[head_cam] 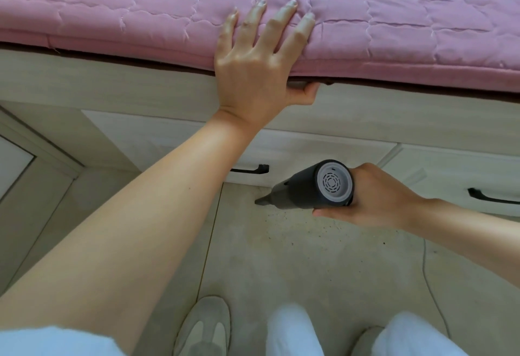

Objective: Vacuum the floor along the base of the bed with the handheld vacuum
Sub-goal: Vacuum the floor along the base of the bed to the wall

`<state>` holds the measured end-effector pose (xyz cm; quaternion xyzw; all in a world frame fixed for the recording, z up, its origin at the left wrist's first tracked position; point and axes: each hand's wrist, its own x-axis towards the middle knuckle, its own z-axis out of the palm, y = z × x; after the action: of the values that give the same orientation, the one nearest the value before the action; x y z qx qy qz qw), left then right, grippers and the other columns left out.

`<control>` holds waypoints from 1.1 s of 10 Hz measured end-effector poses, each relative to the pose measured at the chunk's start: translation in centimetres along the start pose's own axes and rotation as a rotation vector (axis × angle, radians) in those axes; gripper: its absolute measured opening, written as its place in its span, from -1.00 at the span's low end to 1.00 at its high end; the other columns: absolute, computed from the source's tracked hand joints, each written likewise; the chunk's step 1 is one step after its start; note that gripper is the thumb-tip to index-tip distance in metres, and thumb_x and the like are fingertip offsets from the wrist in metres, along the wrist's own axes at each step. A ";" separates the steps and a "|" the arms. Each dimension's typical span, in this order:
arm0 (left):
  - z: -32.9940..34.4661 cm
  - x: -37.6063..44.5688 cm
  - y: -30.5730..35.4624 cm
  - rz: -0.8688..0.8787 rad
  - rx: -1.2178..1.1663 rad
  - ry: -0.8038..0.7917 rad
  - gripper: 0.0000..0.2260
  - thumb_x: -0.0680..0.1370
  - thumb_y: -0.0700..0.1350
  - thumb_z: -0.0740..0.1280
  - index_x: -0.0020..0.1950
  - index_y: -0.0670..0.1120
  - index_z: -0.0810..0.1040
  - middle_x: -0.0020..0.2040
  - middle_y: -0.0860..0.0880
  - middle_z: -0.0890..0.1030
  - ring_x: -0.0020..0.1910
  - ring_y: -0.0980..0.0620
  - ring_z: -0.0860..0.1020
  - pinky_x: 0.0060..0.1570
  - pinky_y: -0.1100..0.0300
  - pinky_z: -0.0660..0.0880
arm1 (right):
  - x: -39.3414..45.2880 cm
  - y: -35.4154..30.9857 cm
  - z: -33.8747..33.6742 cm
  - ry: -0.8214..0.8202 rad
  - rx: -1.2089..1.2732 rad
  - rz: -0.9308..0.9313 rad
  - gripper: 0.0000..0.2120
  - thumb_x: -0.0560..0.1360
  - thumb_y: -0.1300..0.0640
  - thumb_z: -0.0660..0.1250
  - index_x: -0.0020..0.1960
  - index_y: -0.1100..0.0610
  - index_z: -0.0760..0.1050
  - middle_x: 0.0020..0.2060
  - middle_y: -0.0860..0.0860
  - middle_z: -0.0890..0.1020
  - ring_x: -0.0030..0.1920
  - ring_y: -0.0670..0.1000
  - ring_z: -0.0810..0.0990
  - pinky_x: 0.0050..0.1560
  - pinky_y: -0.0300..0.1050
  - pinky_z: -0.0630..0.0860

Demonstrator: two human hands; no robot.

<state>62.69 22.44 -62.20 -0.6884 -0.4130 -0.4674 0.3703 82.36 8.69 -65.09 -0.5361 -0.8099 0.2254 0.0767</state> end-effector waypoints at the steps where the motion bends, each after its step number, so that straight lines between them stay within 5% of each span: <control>1: 0.0 0.2 -0.4 0.029 0.022 -0.011 -0.39 0.36 0.37 0.36 0.26 0.03 0.66 0.22 -0.03 0.66 0.18 -0.19 0.63 0.21 -0.24 0.51 | -0.8 -0.4 0.0 -0.007 -0.012 0.015 -0.63 0.28 -0.30 0.41 -0.12 -0.24 0.28 -0.40 -0.21 0.53 -0.35 -0.13 0.54 -0.34 -0.24 0.46; 2: 0.1 0.1 -0.5 0.036 0.024 -0.012 -0.41 0.37 0.37 0.35 0.25 0.03 0.66 0.22 -0.03 0.66 0.18 -0.19 0.63 0.20 -0.25 0.51 | -1.2 -0.8 0.5 0.015 -0.040 0.034 -0.65 0.30 -0.29 0.41 -0.09 -0.20 0.34 -0.43 -0.29 0.42 -0.39 -0.15 0.45 -0.38 -0.36 0.29; 4: 0.3 -0.2 -0.8 0.042 0.017 -0.002 -0.43 0.36 0.35 0.37 0.23 0.03 0.67 0.19 -0.02 0.67 0.16 -0.18 0.64 0.20 -0.23 0.51 | -0.1 -1.1 2.3 0.107 -0.057 0.048 -0.45 0.31 -0.30 0.40 0.18 -0.02 0.47 -0.27 -0.16 0.57 -0.24 -0.03 0.56 -0.26 -0.26 0.37; 9: 0.3 -0.4 -0.8 0.042 0.025 0.017 -0.44 0.41 0.35 0.34 0.24 0.02 0.66 0.20 -0.03 0.67 0.17 -0.18 0.64 0.21 -0.23 0.51 | -1.7 0.9 2.3 0.159 -0.099 -0.007 -0.35 0.26 -0.38 0.29 0.21 -0.02 0.47 -0.18 -0.09 0.68 -0.21 0.02 0.64 -0.22 -0.06 0.57; 11: 0.3 -0.5 -0.8 0.046 0.036 0.024 -0.44 0.43 0.36 0.32 0.25 0.02 0.66 0.21 -0.02 0.66 0.17 -0.18 0.64 0.21 -0.23 0.51 | -0.9 0.3 3.3 0.132 -0.147 -0.043 -0.47 0.34 -0.29 0.36 0.17 0.00 0.45 -0.17 -0.09 0.67 -0.23 0.03 0.63 -0.24 -0.04 0.56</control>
<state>61.96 22.95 -62.68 -0.6853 -0.4009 -0.4592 0.3984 81.81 7.11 -68.04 -0.5366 -0.8286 0.1280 0.0951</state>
